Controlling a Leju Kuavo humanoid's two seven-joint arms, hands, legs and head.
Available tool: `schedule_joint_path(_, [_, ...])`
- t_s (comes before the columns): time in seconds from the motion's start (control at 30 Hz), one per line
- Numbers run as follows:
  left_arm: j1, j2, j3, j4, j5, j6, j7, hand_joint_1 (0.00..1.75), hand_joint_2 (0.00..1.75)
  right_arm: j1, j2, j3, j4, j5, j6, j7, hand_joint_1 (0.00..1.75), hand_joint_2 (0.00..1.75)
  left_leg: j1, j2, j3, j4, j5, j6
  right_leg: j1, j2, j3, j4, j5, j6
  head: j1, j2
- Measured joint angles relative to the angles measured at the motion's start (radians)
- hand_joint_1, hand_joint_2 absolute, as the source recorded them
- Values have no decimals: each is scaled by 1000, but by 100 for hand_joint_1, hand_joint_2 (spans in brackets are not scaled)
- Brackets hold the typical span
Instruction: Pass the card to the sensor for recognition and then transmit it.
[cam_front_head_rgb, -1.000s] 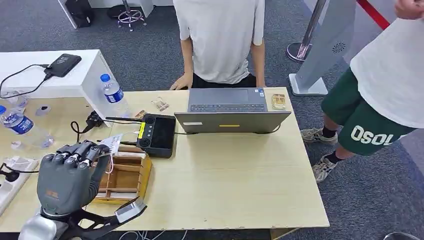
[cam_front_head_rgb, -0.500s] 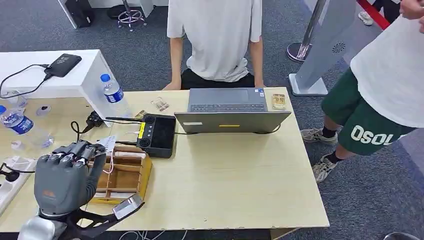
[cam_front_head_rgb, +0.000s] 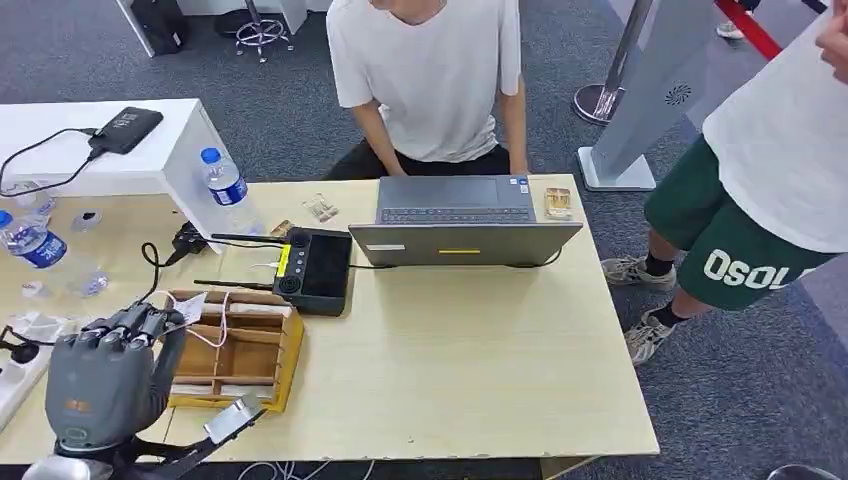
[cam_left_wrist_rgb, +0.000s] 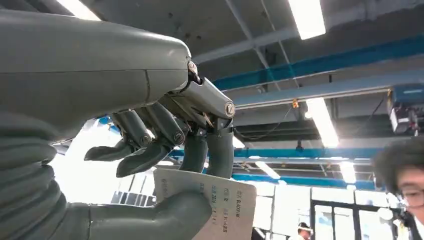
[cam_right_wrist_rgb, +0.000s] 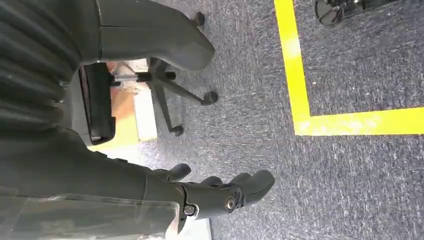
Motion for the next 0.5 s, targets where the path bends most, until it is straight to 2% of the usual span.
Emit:
schedule_joint_path(0.17, [71, 9, 48, -43, 0, 10, 27, 175, 175, 13, 2, 5, -10, -30, -20, 7, 0, 175, 0, 1, 0, 0, 0, 0, 0, 1, 0, 0, 0, 0, 0, 0])
schedule_joint_path(0.23, [114, 0, 75, -74, 0, 24, 1, 175, 175, 22, 6, 10, -20, -47, -31, 11, 0, 175, 0, 1, 0, 0, 0, 0, 0, 1, 0, 0, -1, 0, 0, 0])
schedule_joint_path(0.37, [183, -91, 165, -144, 0, 69, -108, 175, 175, 44, 8, 34, -51, -74, -50, 16, 0, 175, 0, 1, -1, 0, -2, 2, 0, 1, 0, 0, -2, 2, 0, 0])
schedule_joint_path(0.5, [213, -184, 253, -192, 4, 71, -177, 175, 175, 55, 8, 52, -72, -85, -54, 18, 0, 175, -1, 1, -1, 0, -3, 3, -1, 1, 0, 0, -3, 3, 0, 0])
